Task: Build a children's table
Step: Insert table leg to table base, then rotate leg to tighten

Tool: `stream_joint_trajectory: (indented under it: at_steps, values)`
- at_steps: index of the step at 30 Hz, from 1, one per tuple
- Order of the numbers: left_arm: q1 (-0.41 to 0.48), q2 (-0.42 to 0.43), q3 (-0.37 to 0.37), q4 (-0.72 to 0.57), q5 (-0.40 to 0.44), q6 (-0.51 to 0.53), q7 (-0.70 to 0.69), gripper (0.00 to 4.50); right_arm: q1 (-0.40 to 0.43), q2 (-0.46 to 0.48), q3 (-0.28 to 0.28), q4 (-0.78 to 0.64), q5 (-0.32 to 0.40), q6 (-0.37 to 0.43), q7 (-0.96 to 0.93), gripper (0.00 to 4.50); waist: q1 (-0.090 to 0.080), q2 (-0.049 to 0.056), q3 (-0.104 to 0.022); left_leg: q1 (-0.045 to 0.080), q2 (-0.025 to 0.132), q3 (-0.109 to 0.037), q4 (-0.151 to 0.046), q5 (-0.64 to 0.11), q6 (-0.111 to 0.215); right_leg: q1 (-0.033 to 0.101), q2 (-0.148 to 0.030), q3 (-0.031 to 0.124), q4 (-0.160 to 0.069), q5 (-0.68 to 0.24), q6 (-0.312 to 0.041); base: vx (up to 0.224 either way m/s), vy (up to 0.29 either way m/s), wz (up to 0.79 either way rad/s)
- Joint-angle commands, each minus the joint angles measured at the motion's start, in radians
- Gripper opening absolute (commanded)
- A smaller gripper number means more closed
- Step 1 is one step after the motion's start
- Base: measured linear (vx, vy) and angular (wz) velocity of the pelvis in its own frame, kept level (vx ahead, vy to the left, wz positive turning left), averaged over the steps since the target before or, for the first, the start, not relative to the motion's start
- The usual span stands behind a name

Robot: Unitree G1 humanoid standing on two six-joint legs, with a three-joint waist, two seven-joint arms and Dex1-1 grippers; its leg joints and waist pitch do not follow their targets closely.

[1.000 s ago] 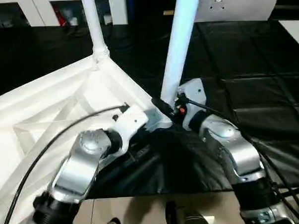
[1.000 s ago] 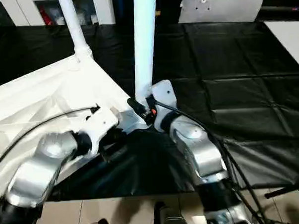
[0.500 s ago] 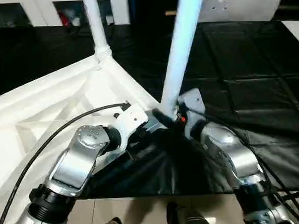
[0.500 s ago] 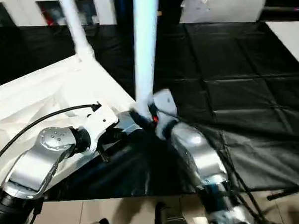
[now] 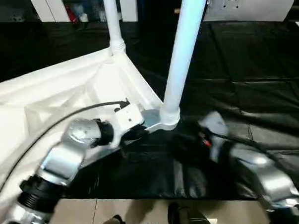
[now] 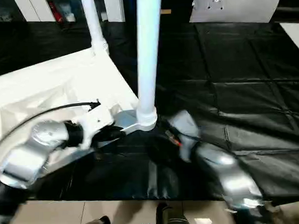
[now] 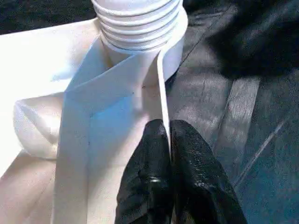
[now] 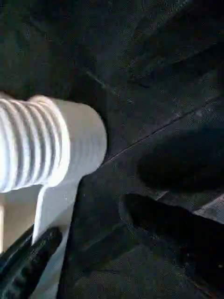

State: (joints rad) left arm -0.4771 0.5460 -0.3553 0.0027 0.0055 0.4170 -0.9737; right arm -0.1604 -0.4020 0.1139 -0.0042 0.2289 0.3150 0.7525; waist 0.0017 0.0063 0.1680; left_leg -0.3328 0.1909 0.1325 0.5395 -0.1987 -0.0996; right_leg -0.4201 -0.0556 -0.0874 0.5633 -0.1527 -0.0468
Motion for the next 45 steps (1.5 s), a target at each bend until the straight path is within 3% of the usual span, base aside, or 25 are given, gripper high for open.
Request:
stream_joint_trajectory:
  at_steps: [1,5,11,14,18,21,22,24,27,33,41,45]
  values:
    - [0.017,0.039,-0.090,0.083,0.035,-0.081,-0.119,0.00,-0.017,-0.045,-0.019,-0.030,0.029,-0.050,0.091,4.49,0.007,-0.001,-0.070,-0.022,0.015,0.014,-0.038,-0.065,0.145,0.075,-0.071,0.057,-0.062,-0.242,-0.200,0.000,0.000,0.00]
    - [0.003,0.051,-0.105,0.116,0.002,-0.159,-0.223,0.00,-0.036,-0.095,-0.030,-0.020,0.065,-0.078,0.191,4.49,0.011,-0.003,-0.072,-0.018,0.019,0.014,-0.038,-0.074,0.138,0.075,-0.073,0.058,-0.059,-0.273,-0.196,0.000,0.000,0.00]
    - [-0.034,0.066,-0.128,0.171,-0.027,-0.264,-0.342,0.00,-0.083,-0.148,0.008,-0.014,0.096,-0.076,0.330,4.49,0.030,-0.008,-0.078,-0.015,0.024,0.017,-0.032,-0.017,0.169,0.072,-0.074,0.060,-0.041,-0.180,-0.234,0.000,0.000,0.00]
    - [-0.047,0.069,-0.133,0.189,-0.034,-0.301,-0.394,0.00,-0.117,-0.151,0.044,0.019,0.075,-0.101,0.371,4.49,0.034,-0.010,-0.076,-0.015,0.024,0.019,-0.032,-0.036,0.158,0.071,-0.077,0.061,-0.043,-0.216,-0.232,0.000,0.000,0.00]
    - [-0.065,0.067,-0.143,0.215,-0.018,-0.347,-0.433,0.00,-0.171,-0.125,0.085,0.079,0.051,-0.127,0.408,4.49,0.035,-0.015,-0.073,-0.018,0.023,0.019,-0.033,-0.069,0.124,0.071,-0.079,0.061,-0.048,-0.306,-0.201,0.000,0.000,0.00]
    - [-0.073,0.066,-0.149,0.229,-0.016,-0.364,-0.441,0.00,-0.191,-0.111,0.103,0.106,0.053,-0.129,0.436,4.49,0.036,-0.014,-0.076,-0.015,0.025,0.020,-0.032,-0.061,0.121,0.070,-0.078,0.062,-0.046,-0.288,-0.200,0.000,0.000,0.00]
    - [-0.075,0.064,-0.151,0.234,-0.015,-0.371,-0.445,0.00,-0.202,-0.104,0.111,0.120,0.051,-0.131,0.441,4.22,0.035,-0.014,-0.077,-0.017,0.025,0.020,-0.031,-0.050,0.125,0.071,-0.077,0.062,-0.042,-0.262,-0.209,0.000,0.000,0.00]
    - [-0.079,0.060,-0.153,0.242,-0.009,-0.381,-0.448,0.00,-0.218,-0.092,0.118,0.141,0.051,-0.134,0.445,4.22,0.035,-0.013,-0.079,-0.016,0.026,0.020,-0.030,-0.031,0.132,0.070,-0.076,0.062,-0.036,-0.219,-0.223,0.000,0.000,0.00]
    - [-0.082,0.056,-0.152,0.250,-0.005,-0.392,-0.454,0.00,-0.231,-0.085,0.124,0.159,0.054,-0.140,0.451,3.85,0.036,-0.014,-0.081,-0.018,0.025,0.021,-0.029,-0.013,0.142,0.073,-0.077,0.062,-0.032,-0.180,-0.237,0.000,0.000,0.00]
    - [-0.090,0.054,-0.152,0.272,-0.002,-0.411,-0.461,0.00,-0.262,-0.060,0.132,0.202,0.052,-0.156,0.485,3.35,0.041,-0.015,-0.077,-0.016,0.027,0.022,-0.031,-0.054,0.123,0.071,-0.079,0.062,-0.039,-0.254,-0.220,0.000,0.000,0.00]
    - [-0.095,0.054,-0.145,0.295,0.003,-0.425,-0.466,0.00,-0.264,-0.053,0.137,0.211,0.061,-0.155,0.506,2.82,0.042,-0.013,-0.078,-0.018,0.025,0.022,-0.030,-0.044,0.122,0.073,-0.078,0.062,-0.038,-0.238,-0.221,0.000,0.000,0.00]
    - [-0.088,0.053,-0.141,0.300,0.003,-0.422,-0.456,0.00,-0.244,-0.047,0.137,0.195,0.066,-0.146,0.505,2.76,0.043,-0.011,-0.077,-0.018,0.026,0.022,-0.031,-0.047,0.117,0.073,-0.078,0.062,-0.038,-0.242,-0.218,0.000,0.000,0.00]
